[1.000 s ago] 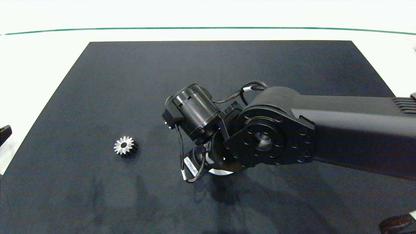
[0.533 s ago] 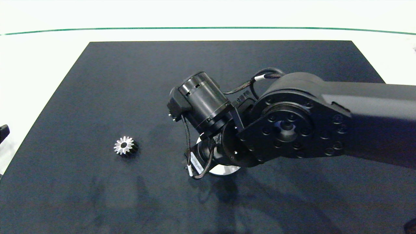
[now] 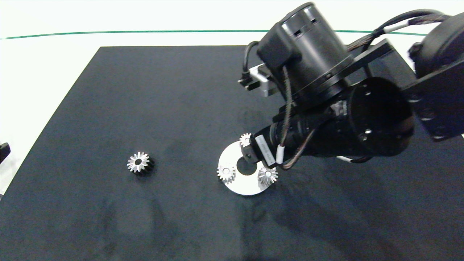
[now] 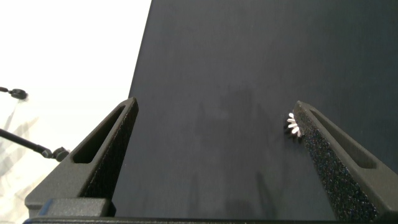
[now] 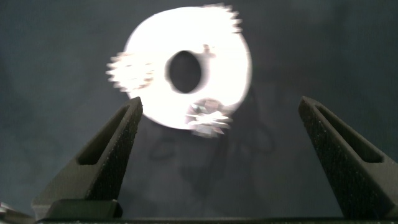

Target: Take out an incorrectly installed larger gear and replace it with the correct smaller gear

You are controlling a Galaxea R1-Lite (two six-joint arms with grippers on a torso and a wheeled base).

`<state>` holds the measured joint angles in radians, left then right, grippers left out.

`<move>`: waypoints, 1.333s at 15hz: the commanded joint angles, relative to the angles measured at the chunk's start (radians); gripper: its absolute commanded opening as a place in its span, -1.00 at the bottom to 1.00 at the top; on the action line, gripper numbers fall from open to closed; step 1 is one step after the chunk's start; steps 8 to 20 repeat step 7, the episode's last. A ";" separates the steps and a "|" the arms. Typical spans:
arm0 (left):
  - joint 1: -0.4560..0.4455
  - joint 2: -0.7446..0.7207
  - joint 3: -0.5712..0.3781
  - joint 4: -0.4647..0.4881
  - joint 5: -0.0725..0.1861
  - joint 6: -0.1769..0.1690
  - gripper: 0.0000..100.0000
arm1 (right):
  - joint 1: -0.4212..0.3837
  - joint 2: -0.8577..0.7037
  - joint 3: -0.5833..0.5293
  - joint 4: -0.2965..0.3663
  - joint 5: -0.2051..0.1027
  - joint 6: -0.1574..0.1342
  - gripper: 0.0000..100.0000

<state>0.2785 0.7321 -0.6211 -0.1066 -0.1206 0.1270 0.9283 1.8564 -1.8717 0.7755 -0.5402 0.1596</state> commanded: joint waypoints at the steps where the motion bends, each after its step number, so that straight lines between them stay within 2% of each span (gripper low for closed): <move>1: 0.001 -0.007 -0.002 0.011 0.007 0.002 1.00 | -0.112 -0.200 0.080 0.005 -0.020 0.015 1.00; 3: 0.013 -0.011 -0.002 0.044 0.012 0.002 1.00 | -0.210 -0.313 0.114 0.005 -0.040 0.017 1.00; 4: 0.056 -0.007 -0.002 0.047 0.009 0.003 1.00 | -0.279 -0.367 0.124 0.005 -0.049 0.017 1.00; 7: 0.082 -0.011 -0.009 0.045 0.009 0.005 1.00 | -0.511 -0.542 0.131 0.002 -0.122 0.017 1.00; 20: 0.082 -0.011 -0.009 0.045 0.009 0.005 1.00 | -0.511 -0.542 0.131 0.002 -0.122 0.017 1.00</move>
